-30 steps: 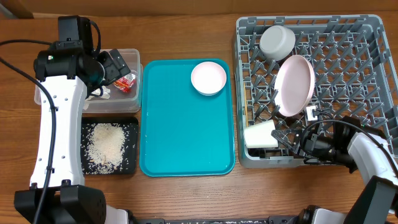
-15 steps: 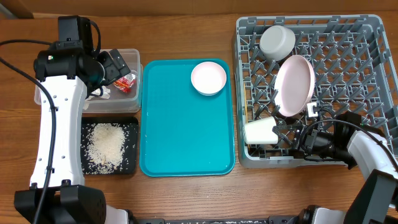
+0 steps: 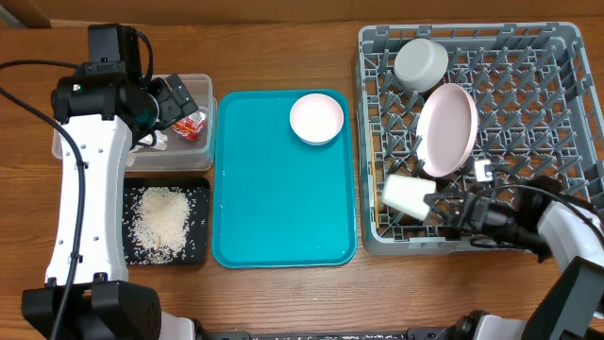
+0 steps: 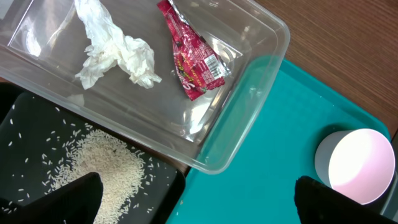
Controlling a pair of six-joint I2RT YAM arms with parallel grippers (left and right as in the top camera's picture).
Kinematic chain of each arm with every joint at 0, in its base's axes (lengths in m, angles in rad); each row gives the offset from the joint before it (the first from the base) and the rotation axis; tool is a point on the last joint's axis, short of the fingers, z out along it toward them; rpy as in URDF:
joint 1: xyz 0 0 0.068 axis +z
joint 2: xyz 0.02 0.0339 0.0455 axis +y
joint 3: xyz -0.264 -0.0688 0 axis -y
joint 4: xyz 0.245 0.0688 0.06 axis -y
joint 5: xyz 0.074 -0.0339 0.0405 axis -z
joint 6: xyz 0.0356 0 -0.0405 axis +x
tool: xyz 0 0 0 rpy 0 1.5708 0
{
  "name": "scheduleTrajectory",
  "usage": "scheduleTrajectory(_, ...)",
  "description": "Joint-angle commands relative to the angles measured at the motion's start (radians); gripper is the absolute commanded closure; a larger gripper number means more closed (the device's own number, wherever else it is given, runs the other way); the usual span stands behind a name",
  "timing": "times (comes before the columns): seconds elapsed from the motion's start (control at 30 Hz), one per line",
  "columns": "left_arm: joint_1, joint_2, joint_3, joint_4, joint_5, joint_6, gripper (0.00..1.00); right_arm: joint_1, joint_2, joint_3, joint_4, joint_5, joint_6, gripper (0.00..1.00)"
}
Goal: Sort waste into correct bins and load items into the dishwasher
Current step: 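Lower the cup into the rack and release it with the right gripper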
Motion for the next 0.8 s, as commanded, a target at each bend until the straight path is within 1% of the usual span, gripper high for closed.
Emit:
scheduleTrajectory(0.0,-0.006,-0.005,0.008,0.0,-0.01,0.022,0.0,-0.063,0.005,-0.007,-0.001,0.047,0.005,0.9)
scheduleTrajectory(0.17,-0.006,-0.005,0.008,0.0,-0.01,0.022,0.0,-0.097,0.005,-0.007,-0.004,0.087,0.025,0.88)
scheduleTrajectory(0.2,-0.006,-0.005,0.008,0.0,-0.01,0.022,0.0,-0.098,0.005,-0.006,-0.004,0.087,0.026,0.84)
scheduleTrajectory(0.23,-0.006,-0.005,0.008,0.0,-0.01,0.022,0.0,-0.098,0.005,-0.005,-0.005,0.087,0.026,0.75)
scheduleTrajectory(0.3,-0.006,-0.005,0.008,0.0,-0.01,0.022,0.0,-0.098,0.005,-0.004,-0.011,0.087,0.025,0.38)
scheduleTrajectory(0.33,-0.006,-0.005,0.008,0.0,-0.01,0.022,0.0,-0.098,0.005,-0.002,-0.013,0.087,0.026,0.0)
scheduleTrajectory(0.43,-0.006,-0.005,0.008,0.0,-0.01,0.022,0.0,-0.098,0.005,0.014,-0.02,0.096,0.037,0.0)
scheduleTrajectory(0.57,-0.006,-0.005,0.008,0.0,-0.01,0.022,0.0,-0.122,0.005,0.068,-0.029,0.163,0.132,0.0)
scheduleTrajectory(0.7,-0.006,-0.005,0.008,0.0,-0.01,0.022,0.0,-0.166,0.004,0.152,-0.08,0.232,0.184,0.0)
scheduleTrajectory(0.77,-0.006,-0.005,0.008,0.0,-0.01,0.022,0.0,-0.185,0.002,0.196,-0.104,0.236,0.216,0.0)
